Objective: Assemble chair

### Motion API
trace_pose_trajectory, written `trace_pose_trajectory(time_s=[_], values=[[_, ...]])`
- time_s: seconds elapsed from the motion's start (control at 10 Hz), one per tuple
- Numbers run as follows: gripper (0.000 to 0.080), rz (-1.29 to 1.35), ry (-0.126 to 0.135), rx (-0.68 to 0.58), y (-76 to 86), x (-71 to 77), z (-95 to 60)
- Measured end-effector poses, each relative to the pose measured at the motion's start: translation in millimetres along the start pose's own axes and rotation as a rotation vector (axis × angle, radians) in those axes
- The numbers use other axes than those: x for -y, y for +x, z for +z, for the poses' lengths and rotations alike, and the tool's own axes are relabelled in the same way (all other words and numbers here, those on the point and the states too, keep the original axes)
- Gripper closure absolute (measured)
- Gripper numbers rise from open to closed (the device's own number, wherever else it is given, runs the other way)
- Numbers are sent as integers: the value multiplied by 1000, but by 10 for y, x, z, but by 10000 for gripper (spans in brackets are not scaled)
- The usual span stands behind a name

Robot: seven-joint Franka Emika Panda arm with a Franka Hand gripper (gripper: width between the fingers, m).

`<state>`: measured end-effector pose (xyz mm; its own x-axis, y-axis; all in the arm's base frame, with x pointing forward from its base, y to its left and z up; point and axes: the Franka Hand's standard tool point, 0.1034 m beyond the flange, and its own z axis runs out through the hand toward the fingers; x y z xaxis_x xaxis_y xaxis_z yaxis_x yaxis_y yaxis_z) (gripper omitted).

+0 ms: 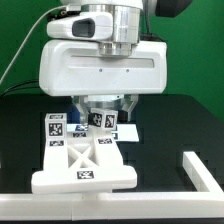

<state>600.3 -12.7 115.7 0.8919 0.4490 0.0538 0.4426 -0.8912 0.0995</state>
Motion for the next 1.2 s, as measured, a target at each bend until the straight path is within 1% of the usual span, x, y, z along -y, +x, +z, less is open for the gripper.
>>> trace_pose_trajectory(time_s=[0.1, 0.2, 0.5, 0.7, 0.8, 0.9, 1.1, 1.2], values=[[416, -1, 0, 0, -2, -3, 2], [538, 3, 0, 1, -5, -7, 4], [534, 258, 1, 1, -6, -3, 10], [534, 512, -6, -14, 13, 8, 14], [534, 612, 0, -18, 11, 0, 15], [534, 748, 14, -21, 2, -16, 15], [534, 962, 22, -17, 4, -5, 15], [534, 1156, 45, 10, 1, 30, 13]])
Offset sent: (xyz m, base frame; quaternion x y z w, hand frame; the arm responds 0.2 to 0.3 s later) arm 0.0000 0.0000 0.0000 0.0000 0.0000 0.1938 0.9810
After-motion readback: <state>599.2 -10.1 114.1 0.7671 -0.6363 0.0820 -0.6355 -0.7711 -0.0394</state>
